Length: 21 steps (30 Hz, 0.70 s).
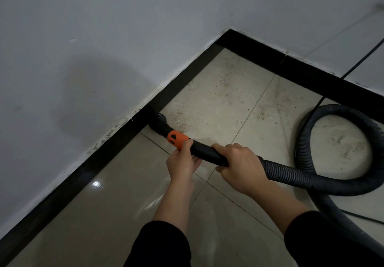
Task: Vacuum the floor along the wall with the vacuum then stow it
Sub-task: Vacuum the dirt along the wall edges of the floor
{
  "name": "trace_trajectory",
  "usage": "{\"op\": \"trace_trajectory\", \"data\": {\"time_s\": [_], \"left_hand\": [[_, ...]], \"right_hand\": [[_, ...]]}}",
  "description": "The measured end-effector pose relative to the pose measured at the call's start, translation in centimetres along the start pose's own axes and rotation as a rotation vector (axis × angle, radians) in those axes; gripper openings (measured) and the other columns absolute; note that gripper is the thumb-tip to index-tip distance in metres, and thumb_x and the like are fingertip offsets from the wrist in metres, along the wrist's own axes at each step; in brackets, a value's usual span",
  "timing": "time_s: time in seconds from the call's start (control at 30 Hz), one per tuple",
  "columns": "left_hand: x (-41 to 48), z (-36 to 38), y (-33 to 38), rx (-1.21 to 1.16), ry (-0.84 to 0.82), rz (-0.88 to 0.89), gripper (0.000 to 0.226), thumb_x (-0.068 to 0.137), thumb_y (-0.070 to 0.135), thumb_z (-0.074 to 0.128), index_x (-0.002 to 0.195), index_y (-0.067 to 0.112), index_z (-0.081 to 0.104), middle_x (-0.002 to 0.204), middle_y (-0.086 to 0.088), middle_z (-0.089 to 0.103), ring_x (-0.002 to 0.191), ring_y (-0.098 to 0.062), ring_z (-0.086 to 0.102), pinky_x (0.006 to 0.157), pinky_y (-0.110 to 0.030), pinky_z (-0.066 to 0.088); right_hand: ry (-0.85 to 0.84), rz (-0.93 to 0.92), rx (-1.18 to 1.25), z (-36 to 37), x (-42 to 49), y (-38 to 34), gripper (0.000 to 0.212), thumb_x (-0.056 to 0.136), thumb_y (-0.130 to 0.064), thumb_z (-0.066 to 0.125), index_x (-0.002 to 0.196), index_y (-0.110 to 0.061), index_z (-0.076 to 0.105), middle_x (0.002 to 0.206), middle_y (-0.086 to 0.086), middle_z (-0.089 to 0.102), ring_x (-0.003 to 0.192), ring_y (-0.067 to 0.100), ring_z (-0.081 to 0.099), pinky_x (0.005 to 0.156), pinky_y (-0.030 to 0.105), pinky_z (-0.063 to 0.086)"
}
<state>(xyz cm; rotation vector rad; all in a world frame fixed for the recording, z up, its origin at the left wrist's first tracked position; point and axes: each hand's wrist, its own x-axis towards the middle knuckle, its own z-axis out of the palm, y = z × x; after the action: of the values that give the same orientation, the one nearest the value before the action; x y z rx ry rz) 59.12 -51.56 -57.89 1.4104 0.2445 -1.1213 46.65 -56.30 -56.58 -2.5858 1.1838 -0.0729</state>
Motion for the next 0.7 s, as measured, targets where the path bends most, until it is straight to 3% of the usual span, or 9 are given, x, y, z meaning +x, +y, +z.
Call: {"op": "trace_trajectory", "data": {"time_s": [0.37, 0.7], "left_hand": [[-0.5, 1.0, -0.2, 0.014, -0.008, 0.0, 0.011, 0.087, 0.018, 0.066, 0.089, 0.007, 0.067, 0.083, -0.008, 0.072, 0.07, -0.012, 0.071, 0.06, -0.022, 0.057], [-2.2, 1.6, -2.3, 0.019, 0.01, 0.026, 0.015, 0.087, 0.019, 0.066, 0.091, 0.004, 0.067, 0.083, -0.009, 0.074, 0.073, -0.013, 0.072, 0.058, -0.02, 0.057]], "right_hand": [[0.02, 0.025, -0.013, -0.7, -0.7, 0.3, 0.03, 0.085, -0.023, 0.058, 0.114, -0.024, 0.051, 0.092, -0.001, 0.061, 0.091, 0.022, 0.052, 0.068, 0.03, 0.028], [-0.003, 0.031, 0.016, -1.8, -2.3, 1.9, 0.029, 0.082, -0.019, 0.058, 0.11, -0.025, 0.054, 0.086, -0.001, 0.06, 0.086, 0.021, 0.052, 0.066, 0.029, 0.03]]}}
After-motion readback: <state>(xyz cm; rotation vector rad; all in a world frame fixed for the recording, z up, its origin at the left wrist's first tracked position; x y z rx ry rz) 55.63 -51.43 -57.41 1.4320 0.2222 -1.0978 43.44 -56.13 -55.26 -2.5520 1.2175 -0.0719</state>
